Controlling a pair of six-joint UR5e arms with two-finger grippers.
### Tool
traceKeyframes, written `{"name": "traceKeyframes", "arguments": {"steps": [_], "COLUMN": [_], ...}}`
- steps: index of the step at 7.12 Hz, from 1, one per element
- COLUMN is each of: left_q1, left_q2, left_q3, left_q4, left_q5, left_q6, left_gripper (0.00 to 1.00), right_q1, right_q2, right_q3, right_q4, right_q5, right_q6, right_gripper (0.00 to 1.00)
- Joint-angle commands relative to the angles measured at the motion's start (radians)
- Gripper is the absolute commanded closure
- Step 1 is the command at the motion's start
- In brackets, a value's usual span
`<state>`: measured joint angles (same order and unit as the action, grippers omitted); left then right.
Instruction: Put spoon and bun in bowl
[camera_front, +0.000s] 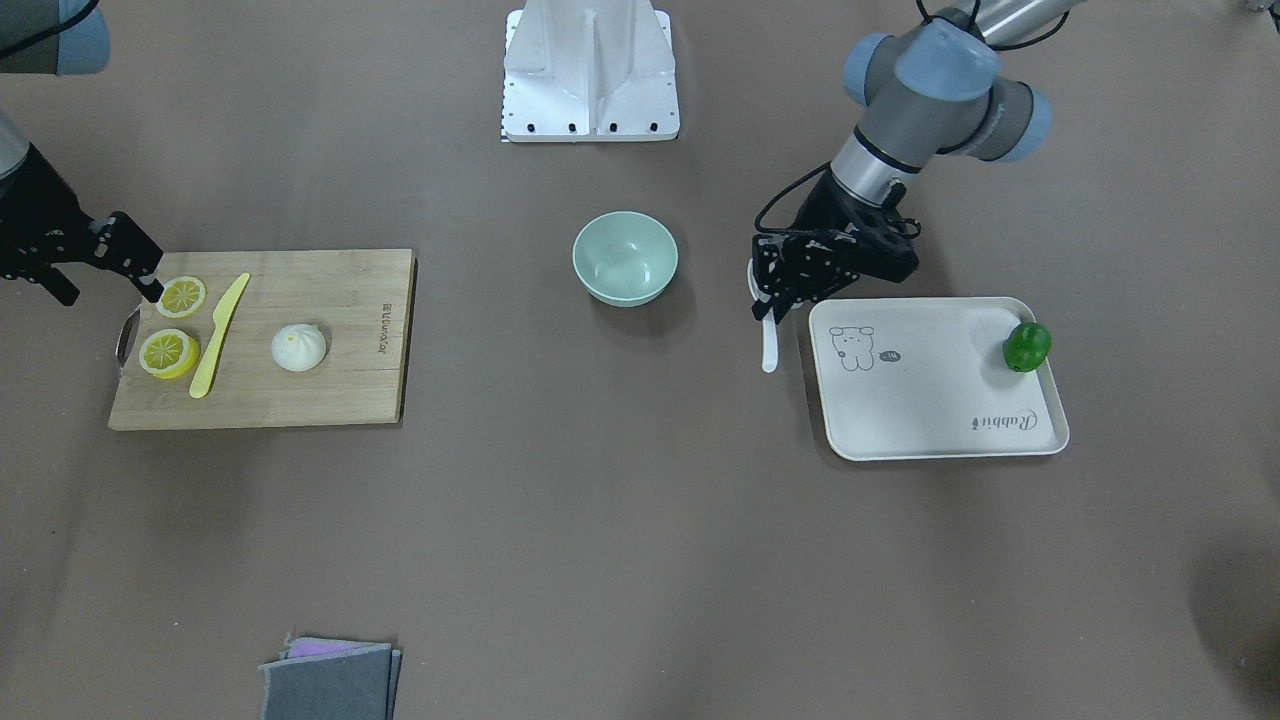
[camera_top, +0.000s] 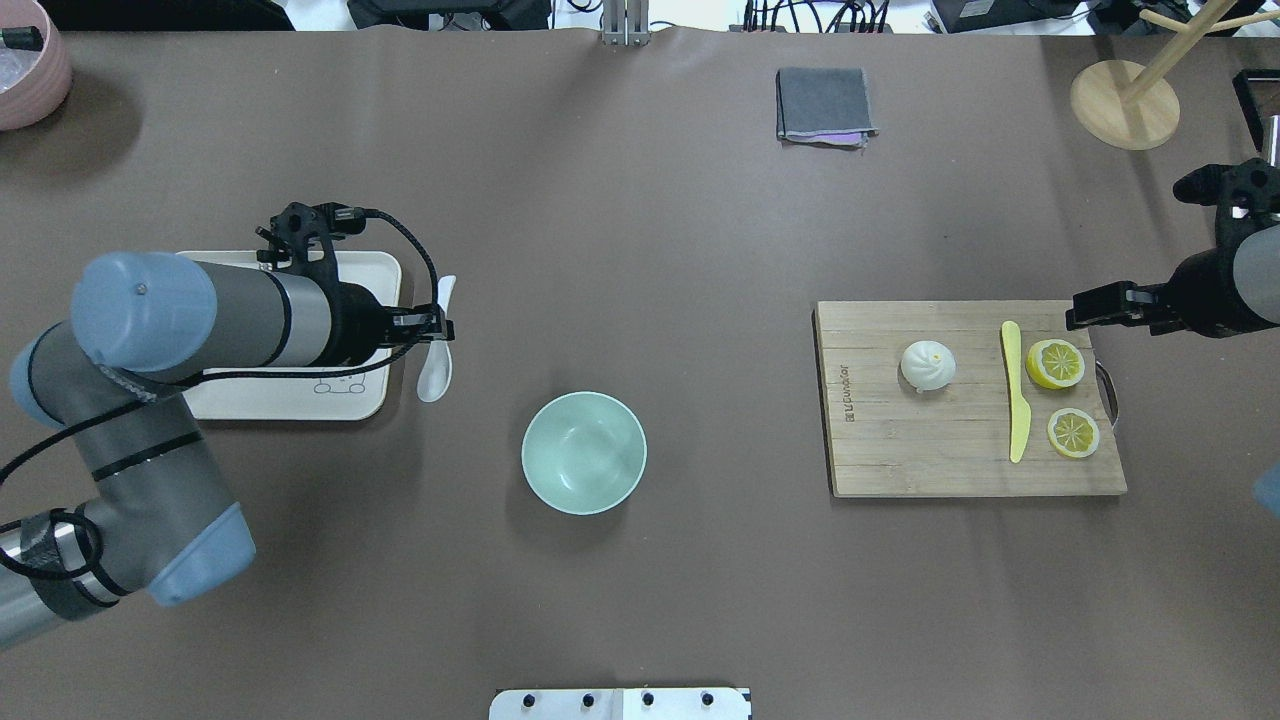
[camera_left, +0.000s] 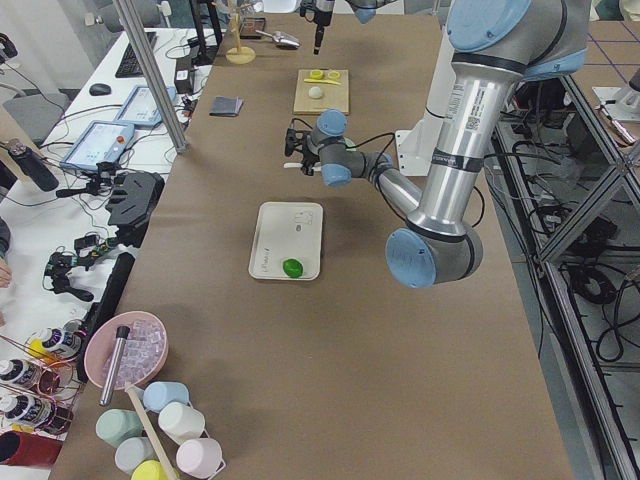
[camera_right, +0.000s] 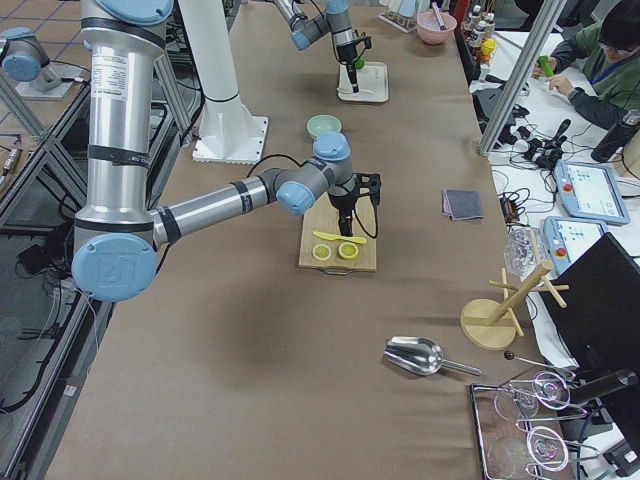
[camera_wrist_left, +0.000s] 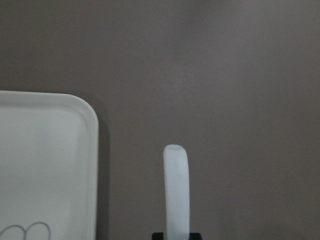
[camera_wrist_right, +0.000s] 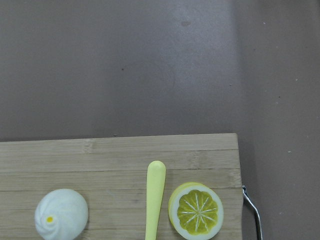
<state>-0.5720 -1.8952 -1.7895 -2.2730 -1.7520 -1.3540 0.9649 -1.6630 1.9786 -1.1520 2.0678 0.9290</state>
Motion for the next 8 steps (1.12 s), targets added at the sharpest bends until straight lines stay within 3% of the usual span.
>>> {"name": "traceKeyframes", "arguments": {"steps": [1,4,5,7,8], "left_q1": [0.156,0.265,0.267,0.267,0.264], "left_q2": [-0.083,-0.117,-0.114,-0.116,-0.116], "left_q3": [0.005,0.005,0.005,0.007,0.006], "left_q4": [0.007,0.047,0.047,0.047,0.047], "left_q5": [0.159,0.271,0.273,0.275,0.275], "left_q6": [-0.046,-0.086,-0.086,-0.08,-0.077], "left_gripper": [1.0,1.0,0.9,0.17,0.02], "right_q1": [0.0,0.0,0.0,0.0,0.0], "right_q2": [0.0,0.008,0.008,0.008,0.009], "right_q3": [0.002,0.0,0.002,0.003,0.003], "right_q4": [0.0,0.0,0.0,0.0,0.0], "right_q5": [0.0,0.0,0.0,0.0,0.0], "right_q6": [0.002,0.002,0.002,0.002,0.002], "right_gripper": [0.0,0.0,0.0,0.0,0.0]}}
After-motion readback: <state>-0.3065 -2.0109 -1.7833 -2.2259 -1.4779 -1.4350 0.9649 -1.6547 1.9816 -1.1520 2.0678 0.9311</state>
